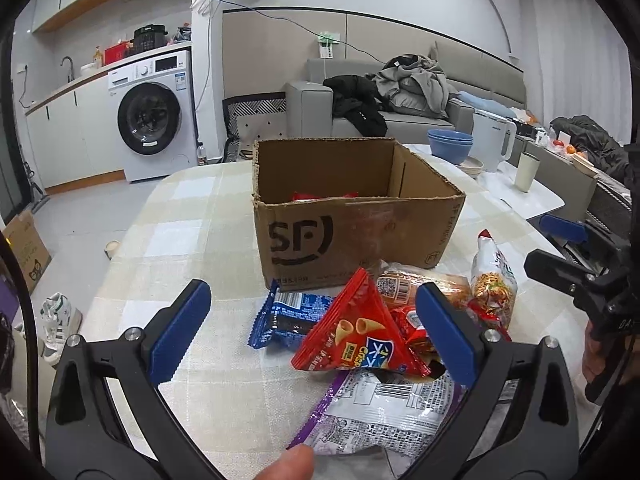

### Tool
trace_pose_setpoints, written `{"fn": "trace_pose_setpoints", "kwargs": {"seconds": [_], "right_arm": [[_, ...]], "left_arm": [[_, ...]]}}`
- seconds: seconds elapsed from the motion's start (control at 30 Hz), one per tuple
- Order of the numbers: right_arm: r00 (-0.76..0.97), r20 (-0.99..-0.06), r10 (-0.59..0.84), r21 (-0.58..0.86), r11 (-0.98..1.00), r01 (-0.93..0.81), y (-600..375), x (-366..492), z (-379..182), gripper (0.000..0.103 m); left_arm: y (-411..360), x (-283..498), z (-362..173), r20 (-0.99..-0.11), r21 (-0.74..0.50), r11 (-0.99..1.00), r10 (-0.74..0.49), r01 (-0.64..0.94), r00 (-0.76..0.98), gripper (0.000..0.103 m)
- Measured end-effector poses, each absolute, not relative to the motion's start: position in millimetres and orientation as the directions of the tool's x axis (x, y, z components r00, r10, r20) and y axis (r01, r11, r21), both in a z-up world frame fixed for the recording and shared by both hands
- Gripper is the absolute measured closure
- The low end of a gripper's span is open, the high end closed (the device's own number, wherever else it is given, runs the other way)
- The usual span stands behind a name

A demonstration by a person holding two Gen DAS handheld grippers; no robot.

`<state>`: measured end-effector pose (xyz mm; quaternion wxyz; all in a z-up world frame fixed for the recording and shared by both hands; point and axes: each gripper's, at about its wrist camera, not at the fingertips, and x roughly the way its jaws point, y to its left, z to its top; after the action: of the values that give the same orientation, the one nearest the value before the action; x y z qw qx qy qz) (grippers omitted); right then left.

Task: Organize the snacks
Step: 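Move both tools back to the pile and close the right gripper on a silver bag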

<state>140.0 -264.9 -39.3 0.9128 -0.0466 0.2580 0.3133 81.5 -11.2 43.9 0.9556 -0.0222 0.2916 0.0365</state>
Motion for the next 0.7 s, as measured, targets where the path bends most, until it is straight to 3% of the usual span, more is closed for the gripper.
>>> {"fn": "trace_pose_setpoints", "kwargs": {"seconds": [0.7], "right_arm": [[0.639,-0.556,0.531,0.077,0.799,-0.596,-272.5,144.6,-68.6,0.0]], "left_arm": [[-3.4,74.9,25.2,-0.517,-0.033,0.997,0.048,-0.076,0.855,0.001]]}}
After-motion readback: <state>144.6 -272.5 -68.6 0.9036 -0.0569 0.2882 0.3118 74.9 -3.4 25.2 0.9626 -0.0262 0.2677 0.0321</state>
